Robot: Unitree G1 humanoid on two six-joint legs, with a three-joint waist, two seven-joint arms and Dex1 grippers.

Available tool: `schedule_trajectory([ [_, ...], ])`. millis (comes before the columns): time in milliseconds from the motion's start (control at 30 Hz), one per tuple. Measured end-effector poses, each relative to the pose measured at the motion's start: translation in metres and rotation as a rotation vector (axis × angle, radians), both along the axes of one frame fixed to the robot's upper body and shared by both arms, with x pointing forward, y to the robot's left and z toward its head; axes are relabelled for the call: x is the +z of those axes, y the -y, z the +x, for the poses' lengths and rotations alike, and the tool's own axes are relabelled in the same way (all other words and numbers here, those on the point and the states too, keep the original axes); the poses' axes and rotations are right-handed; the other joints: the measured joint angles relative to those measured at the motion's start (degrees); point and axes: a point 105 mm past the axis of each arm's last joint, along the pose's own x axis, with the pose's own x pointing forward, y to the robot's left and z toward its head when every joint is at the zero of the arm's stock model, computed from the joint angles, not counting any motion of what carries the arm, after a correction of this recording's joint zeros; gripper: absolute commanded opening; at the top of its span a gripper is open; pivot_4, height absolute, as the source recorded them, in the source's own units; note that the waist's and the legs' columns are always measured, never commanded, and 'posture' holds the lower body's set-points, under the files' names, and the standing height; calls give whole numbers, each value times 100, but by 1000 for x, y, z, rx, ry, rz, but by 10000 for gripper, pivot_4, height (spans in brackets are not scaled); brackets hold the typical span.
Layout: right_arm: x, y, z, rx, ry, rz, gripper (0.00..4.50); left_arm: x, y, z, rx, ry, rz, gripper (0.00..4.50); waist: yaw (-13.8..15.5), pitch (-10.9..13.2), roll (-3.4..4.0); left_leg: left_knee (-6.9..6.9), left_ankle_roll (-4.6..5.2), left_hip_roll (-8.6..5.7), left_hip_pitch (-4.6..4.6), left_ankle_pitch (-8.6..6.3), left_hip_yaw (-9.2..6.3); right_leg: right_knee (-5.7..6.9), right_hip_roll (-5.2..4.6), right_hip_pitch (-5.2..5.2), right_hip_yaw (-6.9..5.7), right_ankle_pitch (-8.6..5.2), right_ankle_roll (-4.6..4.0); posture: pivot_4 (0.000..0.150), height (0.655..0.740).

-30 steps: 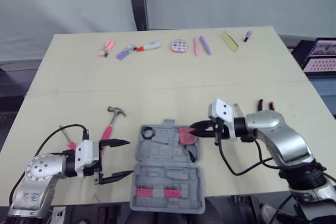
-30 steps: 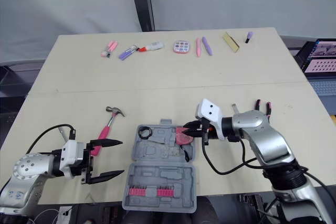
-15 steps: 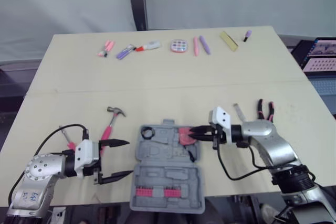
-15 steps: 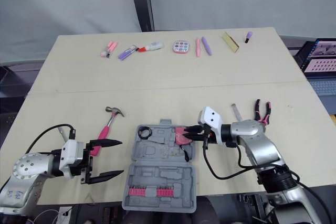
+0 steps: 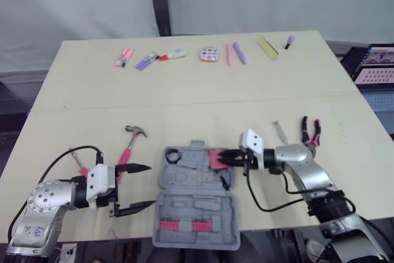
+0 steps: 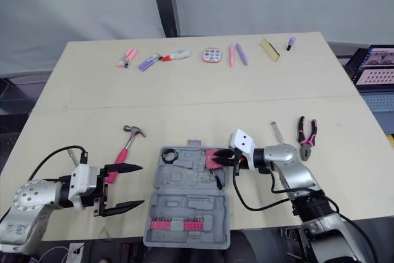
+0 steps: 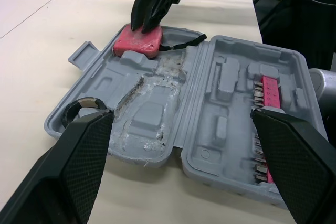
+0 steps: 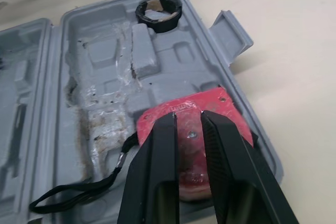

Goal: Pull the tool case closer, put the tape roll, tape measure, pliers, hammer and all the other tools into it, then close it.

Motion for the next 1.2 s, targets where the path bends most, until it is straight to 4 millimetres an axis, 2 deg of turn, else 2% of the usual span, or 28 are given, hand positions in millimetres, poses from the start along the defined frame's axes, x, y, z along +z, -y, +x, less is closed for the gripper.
schedule_trajectory([
  [267, 0, 0, 0, 4, 24, 1, 8009, 2, 1, -1, -6, 5, 8, 45000, 6, 0, 0, 2, 0, -1, 0, 0, -2, -1, 0, 3, 0, 0, 0, 1500, 7400],
  [367, 0, 0, 0, 4, 25, 1, 16394, 2, 1, -1, -5, 5, 7, 45000, 6, 0, 0, 3, 0, -1, 0, 0, -2, -1, 0, 3, 0, 0, 0, 1500, 7400],
  [500, -1, 1, 0, 3, 24, -4, 34933, 2, 1, -1, -4, 4, 7, 45000, 5, 0, 0, 2, 0, -1, 0, 0, -2, -1, 0, 3, 0, 0, 0, 1500, 7400],
  [533, -2, 1, 0, 2, 23, -8, 40890, 2, 1, -1, -4, 4, 7, 45000, 5, 0, 0, 2, 0, -1, 0, 0, -2, -1, 0, 3, 0, 0, 0, 1500, 7400],
  [567, -2, 2, 0, 1, 23, -10, 44693, 2, 1, -1, -4, 5, 7, 45000, 3, 0, 0, 2, 0, -1, 0, 0, -1, -1, 0, 2, 1, 0, 0, 1500, 7400],
  [800, 0, 3, 0, -2, 32, -7, 44693, 2, 1, -1, 3, 3, 6, 45000, 5, 0, 0, 2, 0, -1, 0, 0, -2, 0, 0, 2, 1, 0, 0, 1500, 7400],
  [1033, 19, 0, -3, 17, 97, 26, 44693, 1, 1, -1, 7, 1, 6, 45000, 5, 0, 0, 2, 0, -1, 0, 0, -2, 0, 0, 2, 1, 0, 0, 1500, 7400],
  [1200, 19, 1, -2, 11, 88, 16, 44693, 1, 1, -1, 11, 3, 4, 45000, 7, 0, 0, 1, 0, -1, 0, 0, -1, -1, 0, 2, 1, 0, 0, 1500, 7400],
])
